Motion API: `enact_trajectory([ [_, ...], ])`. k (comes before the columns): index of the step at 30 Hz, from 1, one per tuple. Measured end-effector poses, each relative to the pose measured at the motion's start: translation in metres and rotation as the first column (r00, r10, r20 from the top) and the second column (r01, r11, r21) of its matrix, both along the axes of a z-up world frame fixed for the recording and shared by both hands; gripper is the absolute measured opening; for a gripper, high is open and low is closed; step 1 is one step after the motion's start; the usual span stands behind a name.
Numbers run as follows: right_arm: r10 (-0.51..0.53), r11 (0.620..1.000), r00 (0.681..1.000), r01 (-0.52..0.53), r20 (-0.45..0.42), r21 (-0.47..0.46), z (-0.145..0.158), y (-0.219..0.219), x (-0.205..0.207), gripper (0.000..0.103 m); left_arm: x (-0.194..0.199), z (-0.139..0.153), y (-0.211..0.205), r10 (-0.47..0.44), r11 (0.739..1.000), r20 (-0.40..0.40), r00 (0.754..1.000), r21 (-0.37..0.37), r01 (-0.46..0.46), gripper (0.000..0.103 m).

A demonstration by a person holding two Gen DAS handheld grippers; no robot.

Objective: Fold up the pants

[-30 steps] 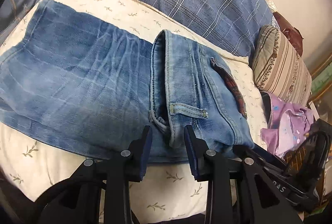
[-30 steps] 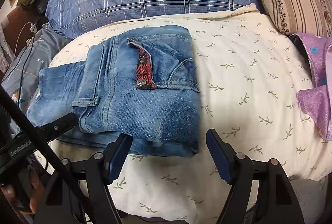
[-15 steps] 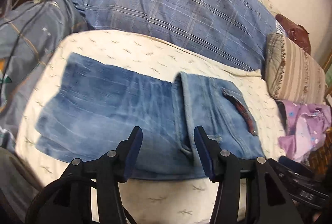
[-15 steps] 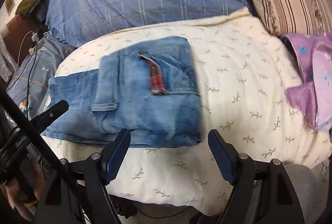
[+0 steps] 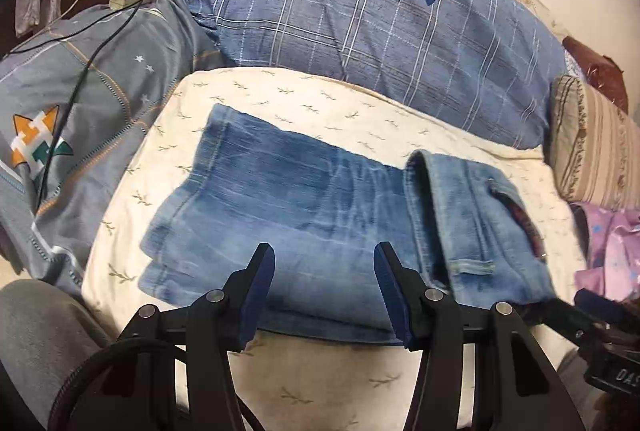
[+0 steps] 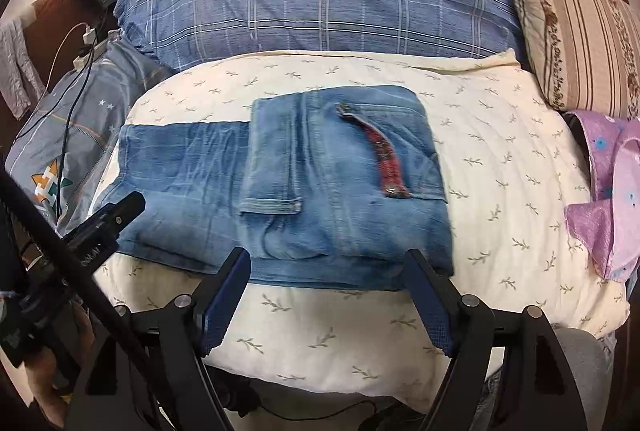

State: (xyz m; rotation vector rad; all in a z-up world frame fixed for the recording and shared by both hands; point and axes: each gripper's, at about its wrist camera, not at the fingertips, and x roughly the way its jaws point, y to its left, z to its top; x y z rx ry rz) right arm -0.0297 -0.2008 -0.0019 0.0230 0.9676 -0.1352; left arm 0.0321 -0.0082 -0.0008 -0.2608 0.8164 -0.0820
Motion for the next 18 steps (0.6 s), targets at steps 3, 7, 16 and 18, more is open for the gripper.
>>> enact_trajectory([
  [3, 0.003, 1.000, 1.000, -0.003, -0.006, -0.012, 0.000, 0.011, 0.005, 0.079, 0.003, -0.004, 0.000, 0.011, 1.000, -0.023, 1.000, -0.016, -0.012, 0.052],
  [7, 0.018, 0.999, 1.000, -0.018, -0.016, -0.027, -0.002, 0.024, 0.011, 0.079, 0.014, -0.011, 0.013, 0.015, 0.997, -0.064, 0.998, -0.070, -0.020, 0.052],
  [16, 0.036, 0.999, 0.999, -0.037, -0.026, -0.037, -0.007, 0.038, 0.022, 0.079, 0.014, -0.017, 0.021, 0.046, 0.995, -0.095, 0.994, -0.080, -0.054, 0.052],
  [18, 0.042, 0.998, 0.999, -0.043, -0.031, -0.037, -0.011, 0.041, 0.024, 0.079, 0.012, -0.018, 0.022, 0.051, 0.995, -0.102, 0.993, -0.077, -0.059, 0.052],
])
